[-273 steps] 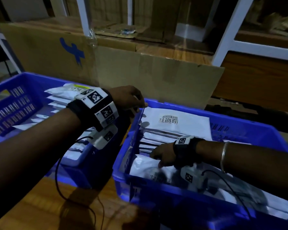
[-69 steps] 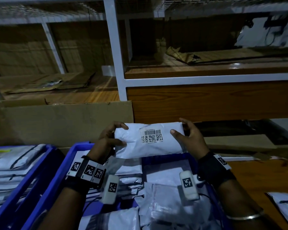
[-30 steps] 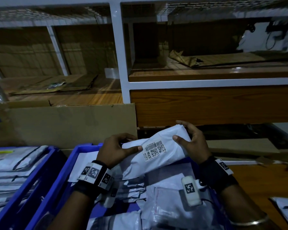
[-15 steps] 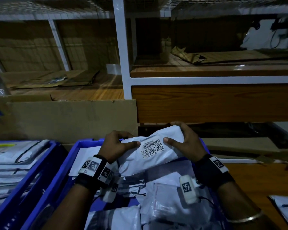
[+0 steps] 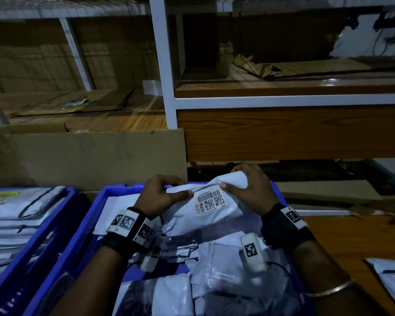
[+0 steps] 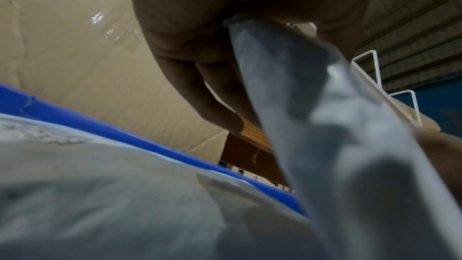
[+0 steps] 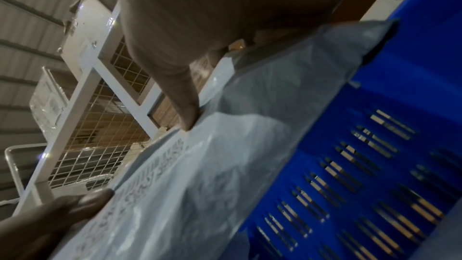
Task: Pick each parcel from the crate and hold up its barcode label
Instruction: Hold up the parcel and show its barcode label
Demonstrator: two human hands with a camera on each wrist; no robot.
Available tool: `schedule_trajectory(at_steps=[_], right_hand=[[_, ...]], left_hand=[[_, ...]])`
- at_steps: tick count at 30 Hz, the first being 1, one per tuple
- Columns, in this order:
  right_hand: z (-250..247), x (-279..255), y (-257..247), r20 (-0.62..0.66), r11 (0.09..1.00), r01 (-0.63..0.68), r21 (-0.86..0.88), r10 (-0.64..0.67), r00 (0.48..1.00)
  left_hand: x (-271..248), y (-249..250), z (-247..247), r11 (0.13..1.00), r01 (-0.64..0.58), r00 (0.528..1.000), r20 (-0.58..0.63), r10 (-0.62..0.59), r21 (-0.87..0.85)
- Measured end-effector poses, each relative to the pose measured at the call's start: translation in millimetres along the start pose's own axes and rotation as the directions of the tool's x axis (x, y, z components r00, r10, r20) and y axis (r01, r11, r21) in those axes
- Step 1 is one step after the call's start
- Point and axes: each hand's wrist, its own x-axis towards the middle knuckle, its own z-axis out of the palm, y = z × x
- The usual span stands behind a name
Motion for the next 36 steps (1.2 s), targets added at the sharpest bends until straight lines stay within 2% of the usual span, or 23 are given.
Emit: schedule_trajectory(at_steps=[4,10,17,23,27,33,36], right_hand=[[-8.6,-3.3,-4.5,0.102,1.0,-0.017,-0.002,0.017,0.995],[-12.1,-7.8,-9.1,0.212,0.999,0.029,0.025,-0.034,0.977],[-12.8,-6.6,-5.5,0.212,0.999,0.038,0.02,-0.041,0.976],[-8.9,-8.7,-6.0,0.144,1.0,0.025,0.008,-0.026,0.989],[-7.4,-10.4,-11.7,0.164,1.0,-0.014,0.001,0.013,0.986],[-9.2,-7.0,-34.3,0.203,0.972,0.121,-0.201,-0.08,0.976],[-10.5,0.0,-59.3,0.289,0.939,0.225,-0.261,-0.146,0.946]], left_hand=[[0.5,-0.5,-2.6,0.999,0.005,1.0,-0.008,-0.005,-0.032],[1.3,-2.2,-4.6,0.999,0.007,1.0,-0.007,-0.008,-0.041],[1.3,1.9,-5.0,0.996,0.038,0.999,-0.011,-0.039,-0.079],[3.1,12.7,-6.4,0.985,0.047,0.991,-0.114,-0.067,-0.169],[-0.6,19.5,-9.2,0.987,0.053,0.998,-0.036,-0.059,-0.151],[-7.4,38.8,-34.2,0.997,0.057,0.998,-0.001,-0.057,-0.06],[-13.8,52.1,-52.7,0.999,0.04,0.999,0.023,-0.039,-0.017]])
